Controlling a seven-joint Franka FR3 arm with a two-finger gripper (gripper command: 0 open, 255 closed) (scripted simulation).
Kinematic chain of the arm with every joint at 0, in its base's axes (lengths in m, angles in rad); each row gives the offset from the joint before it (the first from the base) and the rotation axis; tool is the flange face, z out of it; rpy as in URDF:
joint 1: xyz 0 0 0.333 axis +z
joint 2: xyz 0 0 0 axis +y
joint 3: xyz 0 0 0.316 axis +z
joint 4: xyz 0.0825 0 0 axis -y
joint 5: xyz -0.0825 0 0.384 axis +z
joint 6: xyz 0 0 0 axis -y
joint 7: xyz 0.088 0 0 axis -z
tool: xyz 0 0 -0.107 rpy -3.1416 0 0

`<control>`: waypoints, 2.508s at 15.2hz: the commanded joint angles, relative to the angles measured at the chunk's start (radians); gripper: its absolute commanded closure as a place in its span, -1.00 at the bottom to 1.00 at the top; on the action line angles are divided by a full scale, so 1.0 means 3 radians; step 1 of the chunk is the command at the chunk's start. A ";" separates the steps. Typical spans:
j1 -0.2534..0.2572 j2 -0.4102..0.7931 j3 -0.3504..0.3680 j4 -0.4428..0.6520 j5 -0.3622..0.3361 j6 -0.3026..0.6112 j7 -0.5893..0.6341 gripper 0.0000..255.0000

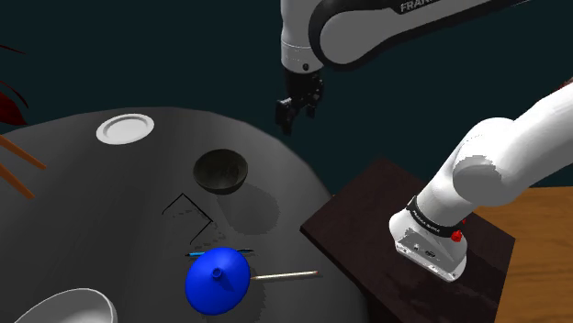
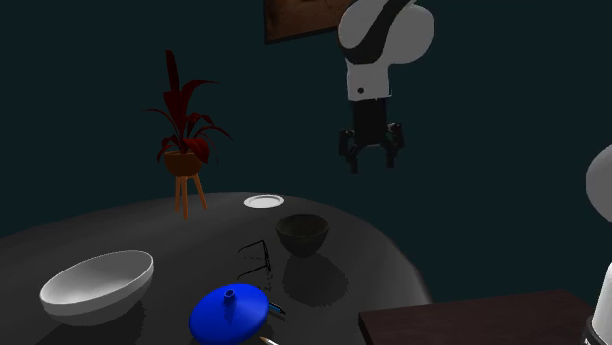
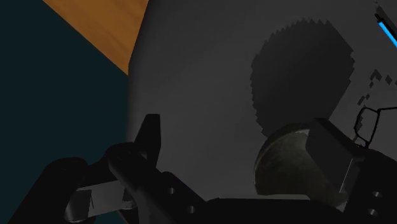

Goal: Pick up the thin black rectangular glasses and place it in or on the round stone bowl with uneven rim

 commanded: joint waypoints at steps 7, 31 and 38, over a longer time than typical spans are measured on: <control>0.0028 0.0927 0.0388 0.0265 -0.0351 0.0610 0.0666 -1.00; 0.1094 0.3731 0.0070 0.2354 -0.1856 0.0951 0.2154 -1.00; 0.1120 0.3872 0.0009 0.2375 -0.1923 0.1070 0.2190 -1.00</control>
